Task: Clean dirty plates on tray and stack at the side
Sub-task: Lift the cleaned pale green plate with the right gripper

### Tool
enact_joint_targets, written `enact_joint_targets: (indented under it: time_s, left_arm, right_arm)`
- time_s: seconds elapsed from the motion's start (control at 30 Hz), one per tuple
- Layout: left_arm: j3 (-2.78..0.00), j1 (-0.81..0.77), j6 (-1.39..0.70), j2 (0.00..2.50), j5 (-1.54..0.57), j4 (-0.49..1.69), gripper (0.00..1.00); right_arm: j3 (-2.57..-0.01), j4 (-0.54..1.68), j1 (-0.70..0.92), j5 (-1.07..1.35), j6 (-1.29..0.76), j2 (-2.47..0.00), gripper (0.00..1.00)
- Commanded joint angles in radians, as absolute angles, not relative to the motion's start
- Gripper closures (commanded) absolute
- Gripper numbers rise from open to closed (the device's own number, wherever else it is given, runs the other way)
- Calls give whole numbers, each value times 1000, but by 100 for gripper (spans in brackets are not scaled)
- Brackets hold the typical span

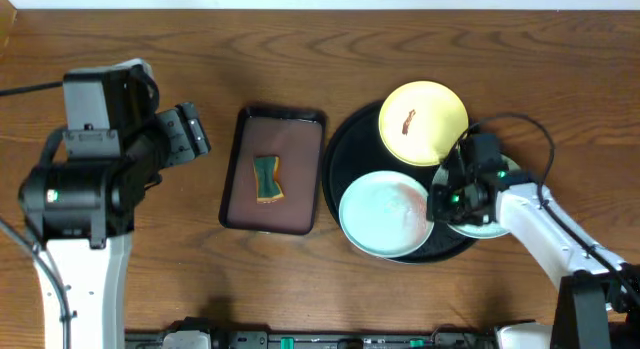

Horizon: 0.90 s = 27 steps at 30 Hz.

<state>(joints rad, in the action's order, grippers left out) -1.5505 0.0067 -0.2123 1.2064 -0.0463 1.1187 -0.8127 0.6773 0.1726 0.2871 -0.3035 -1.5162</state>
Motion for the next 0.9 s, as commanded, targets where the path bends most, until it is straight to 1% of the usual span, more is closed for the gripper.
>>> enact_joint_targets:
  time_s: [0.0,0.1,0.23,0.43,0.67,0.77,0.87]
  left_arm:
    - [-1553,11,-210,1178,-41,1118,17]
    - [-1553,11,-210,1181,-41,1118,16]
    - [-1552,11,-210,1184,-41,1118,16]
    - [-1552,11,-210,1184,-41,1118,16]
    - [-1552,11,-210,1184,-41,1118,16]
    - [-1552,11,-210,1184,-41,1118,16]
    - [-1552,11,-210,1184,-41,1118,16]
  right_arm:
    - [-962,746,187,270,-275,-1485,99]
    - [-1054,775,231,270,-275,-1485,99]
    - [-1136,718,332,254,-275,-1485,99]
    - [-1139,519,502,53,-271,-1512,99]
    - [-1139,289,641,-40,-225,-1609,99]
    - [-1139,195,688,-69,-141,-1652,99]
    - [-1139,118,734,-171,-54,-1672,99]
